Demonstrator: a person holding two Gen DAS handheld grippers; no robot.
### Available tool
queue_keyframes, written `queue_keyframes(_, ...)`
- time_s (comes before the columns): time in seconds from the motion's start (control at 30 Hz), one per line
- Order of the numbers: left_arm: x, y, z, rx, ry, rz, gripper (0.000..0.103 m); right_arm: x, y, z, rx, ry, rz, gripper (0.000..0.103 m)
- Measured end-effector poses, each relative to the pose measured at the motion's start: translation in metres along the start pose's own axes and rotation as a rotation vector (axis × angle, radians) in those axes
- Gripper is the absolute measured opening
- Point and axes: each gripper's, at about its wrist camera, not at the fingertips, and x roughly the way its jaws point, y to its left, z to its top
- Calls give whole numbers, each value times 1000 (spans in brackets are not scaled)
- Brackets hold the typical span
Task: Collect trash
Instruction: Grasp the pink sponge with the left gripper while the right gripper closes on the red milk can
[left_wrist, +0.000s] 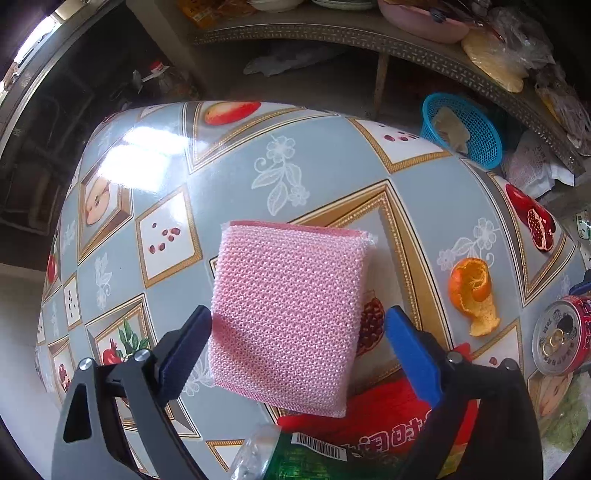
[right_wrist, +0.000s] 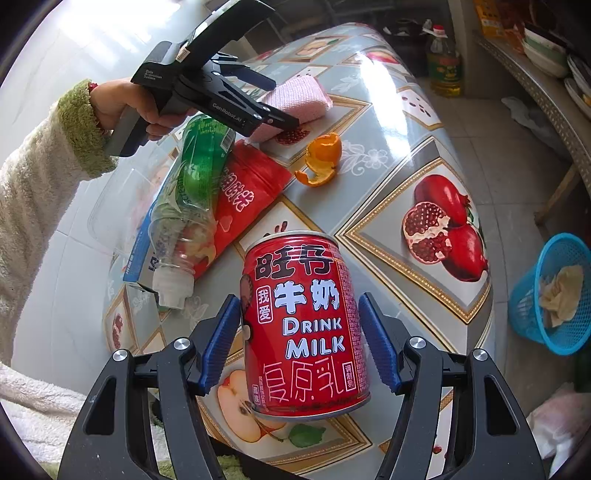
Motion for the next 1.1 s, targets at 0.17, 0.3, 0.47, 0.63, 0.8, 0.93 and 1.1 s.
queue_keyframes(0.17, 5, 3, 7, -21, 22, 20, 81, 0, 0, -3, 4, -3, 1, 62)
queue_keyframes(0.3, 10, 2, 12, -28, 45, 14, 64, 1, -1, -4, 9, -2, 4, 62)
queue_keyframes(0.47, 12, 6, 15, -93, 48, -17, 42, -1, -6, -6, 33, -12, 19, 62)
queue_keyframes(0.63, 12, 11, 13, -137, 57, -41, 38, -3, -8, -7, 36, -15, 21, 62)
queue_keyframes(0.8, 9, 5, 6, -128, 69, -57, 53, -4, -9, -10, 35, -16, 21, 62)
queue_keyframes(0.93, 1, 0, 2, -101, 46, -42, 75, -4, -11, -9, 37, -15, 22, 62)
queue_keyframes(1.1, -17, 5, 1, -116, -3, -71, 90, -4, -10, -10, 32, -13, 16, 62)
